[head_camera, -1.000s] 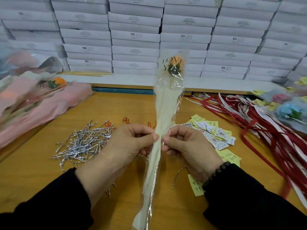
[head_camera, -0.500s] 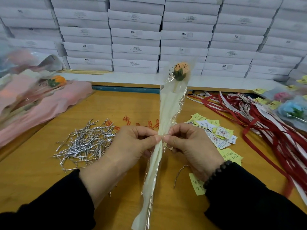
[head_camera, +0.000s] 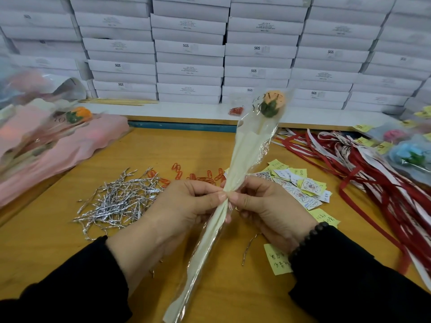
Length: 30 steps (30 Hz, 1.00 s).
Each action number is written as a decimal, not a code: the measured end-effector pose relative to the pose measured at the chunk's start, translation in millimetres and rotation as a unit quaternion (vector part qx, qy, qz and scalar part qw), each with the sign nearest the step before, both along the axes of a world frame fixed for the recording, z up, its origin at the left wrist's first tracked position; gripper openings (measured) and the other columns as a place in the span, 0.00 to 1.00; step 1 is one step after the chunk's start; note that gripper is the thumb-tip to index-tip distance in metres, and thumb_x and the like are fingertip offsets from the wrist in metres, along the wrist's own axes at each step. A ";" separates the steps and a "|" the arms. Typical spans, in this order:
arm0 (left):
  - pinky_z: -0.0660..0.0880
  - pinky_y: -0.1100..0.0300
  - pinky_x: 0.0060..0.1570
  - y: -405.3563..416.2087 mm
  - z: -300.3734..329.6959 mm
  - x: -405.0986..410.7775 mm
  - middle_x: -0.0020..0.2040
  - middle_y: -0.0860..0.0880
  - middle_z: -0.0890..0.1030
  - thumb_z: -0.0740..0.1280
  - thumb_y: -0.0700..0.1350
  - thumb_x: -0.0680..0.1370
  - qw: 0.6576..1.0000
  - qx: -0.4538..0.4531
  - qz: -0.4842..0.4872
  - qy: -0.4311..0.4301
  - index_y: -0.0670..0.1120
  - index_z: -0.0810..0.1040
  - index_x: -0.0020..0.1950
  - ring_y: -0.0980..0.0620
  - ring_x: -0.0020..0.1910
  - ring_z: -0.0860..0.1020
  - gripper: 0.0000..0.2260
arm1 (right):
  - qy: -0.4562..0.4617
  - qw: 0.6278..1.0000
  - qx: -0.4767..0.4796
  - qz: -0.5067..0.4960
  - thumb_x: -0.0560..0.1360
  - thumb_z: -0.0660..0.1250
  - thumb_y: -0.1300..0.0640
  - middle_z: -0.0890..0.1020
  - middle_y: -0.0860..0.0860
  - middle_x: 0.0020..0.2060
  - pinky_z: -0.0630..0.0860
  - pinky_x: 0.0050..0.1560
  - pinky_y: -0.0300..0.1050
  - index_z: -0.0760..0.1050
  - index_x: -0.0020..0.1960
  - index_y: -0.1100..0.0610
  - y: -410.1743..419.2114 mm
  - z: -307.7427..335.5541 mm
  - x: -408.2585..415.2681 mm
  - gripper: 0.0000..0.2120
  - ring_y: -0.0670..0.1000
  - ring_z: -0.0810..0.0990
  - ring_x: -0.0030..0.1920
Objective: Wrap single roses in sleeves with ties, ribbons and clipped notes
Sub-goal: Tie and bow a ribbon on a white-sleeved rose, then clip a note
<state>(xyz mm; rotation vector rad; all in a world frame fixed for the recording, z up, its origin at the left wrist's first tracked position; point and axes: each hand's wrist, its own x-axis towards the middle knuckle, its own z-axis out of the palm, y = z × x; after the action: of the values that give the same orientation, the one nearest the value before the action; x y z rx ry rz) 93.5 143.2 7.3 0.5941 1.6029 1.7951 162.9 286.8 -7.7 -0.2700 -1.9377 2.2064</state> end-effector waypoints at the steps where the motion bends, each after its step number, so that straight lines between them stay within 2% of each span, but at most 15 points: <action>1: 0.80 0.60 0.34 -0.2 -0.7 -0.2 0.37 0.36 0.82 0.70 0.40 0.65 1.000 -0.004 -0.001 -0.009 0.36 0.83 0.41 0.48 0.30 0.81 0.09 | 0.001 1.000 0.006 -0.005 0.56 0.74 0.55 0.77 0.54 0.34 0.68 0.30 0.35 0.76 0.48 0.71 -0.1 -0.2 0.1 0.26 0.47 0.71 0.33; 3: 0.80 0.59 0.36 0.0 -1.1 0.5 0.39 0.36 0.83 0.69 0.41 0.66 1.000 -0.010 -0.010 -0.006 0.37 0.83 0.41 0.48 0.33 0.83 0.09 | 0.007 1.000 0.006 -0.012 0.56 0.73 0.56 0.78 0.52 0.30 0.69 0.29 0.34 0.76 0.46 0.72 0.2 0.0 0.7 0.25 0.45 0.74 0.31; 7: 0.80 0.62 0.33 1.5 1.8 3.8 0.39 0.38 0.84 0.69 0.44 0.66 0.999 -0.004 -0.025 0.026 0.39 0.84 0.40 0.48 0.36 0.84 0.09 | 0.011 1.000 0.008 -0.022 0.62 0.73 0.61 0.78 0.51 0.28 0.70 0.28 0.33 0.78 0.44 0.68 2.7 1.7 1.9 0.14 0.44 0.75 0.28; 9: 0.79 0.62 0.32 2.0 2.2 4.3 0.38 0.39 0.84 0.70 0.43 0.64 1.000 -0.006 -0.020 0.024 0.40 0.84 0.39 0.48 0.34 0.83 0.08 | 0.011 0.999 0.010 -0.030 0.66 0.72 0.65 0.76 0.52 0.29 0.70 0.28 0.32 0.77 0.45 0.70 2.1 1.0 1.3 0.11 0.43 0.73 0.28; 12: 0.79 0.62 0.28 2.8 3.0 4.8 0.33 0.39 0.82 0.71 0.40 0.63 1.000 0.005 -0.004 -0.007 0.38 0.84 0.37 0.49 0.29 0.81 0.06 | 0.004 0.999 0.025 -0.037 0.68 0.71 0.65 0.75 0.52 0.30 0.69 0.28 0.32 0.79 0.43 0.65 -1.6 1.8 1.3 0.06 0.42 0.71 0.27; 15: 0.77 0.63 0.26 3.6 3.2 6.0 0.31 0.40 0.81 0.70 0.39 0.63 0.999 0.015 0.028 -0.026 0.36 0.82 0.40 0.50 0.26 0.80 0.09 | -0.016 0.993 0.117 -0.019 0.71 0.70 0.62 0.77 0.47 0.28 0.70 0.29 0.32 0.79 0.43 0.61 0.1 11.6 4.5 0.02 0.41 0.73 0.27; 18: 0.77 0.63 0.24 4.2 1.8 5.4 0.29 0.40 0.80 0.69 0.37 0.65 0.997 0.014 0.070 -0.038 0.35 0.79 0.41 0.49 0.24 0.79 0.08 | -0.044 0.959 0.280 0.006 0.71 0.71 0.62 0.77 0.44 0.28 0.70 0.29 0.31 0.79 0.40 0.56 12.4 27.5 11.9 0.03 0.39 0.73 0.27; 21: 0.77 0.63 0.23 5.5 1.0 3.5 0.28 0.40 0.80 0.67 0.33 0.70 0.994 0.020 0.098 -0.044 0.35 0.79 0.39 0.49 0.23 0.79 0.02 | -0.112 0.899 0.412 0.099 0.69 0.72 0.64 0.76 0.41 0.27 0.71 0.33 0.35 0.78 0.38 0.52 23.1 41.3 19.3 0.08 0.40 0.72 0.28; 22: 0.76 0.63 0.23 6.0 0.6 3.1 0.28 0.40 0.80 0.67 0.33 0.71 0.993 0.023 0.103 -0.046 0.35 0.79 0.39 0.49 0.23 0.79 0.02 | -0.134 0.878 0.441 0.129 0.69 0.73 0.64 0.76 0.40 0.27 0.71 0.34 0.36 0.78 0.37 0.50 24.3 43.7 20.7 0.10 0.40 0.71 0.28; 26: 0.75 0.64 0.22 7.0 0.6 2.9 0.27 0.41 0.80 0.66 0.32 0.72 0.991 0.036 0.116 -0.048 0.36 0.78 0.38 0.50 0.22 0.78 0.03 | -0.173 0.817 0.521 0.177 0.69 0.73 0.62 0.73 0.43 0.33 0.66 0.30 0.28 0.77 0.38 0.47 22.4 40.9 20.9 0.11 0.34 0.71 0.27; 30: 0.74 0.66 0.21 6.9 0.0 1.5 0.27 0.43 0.80 0.66 0.32 0.73 0.990 0.041 0.130 -0.038 0.35 0.77 0.41 0.52 0.22 0.77 0.02 | -0.183 0.788 0.559 0.181 0.70 0.72 0.60 0.75 0.44 0.37 0.67 0.30 0.28 0.76 0.36 0.47 16.4 36.1 18.3 0.10 0.38 0.71 0.31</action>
<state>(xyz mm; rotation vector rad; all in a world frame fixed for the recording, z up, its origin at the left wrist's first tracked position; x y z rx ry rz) 95.0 150.2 7.3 0.3614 1.6211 2.0547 181.2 303.3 28.4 -0.1229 -3.3100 0.7593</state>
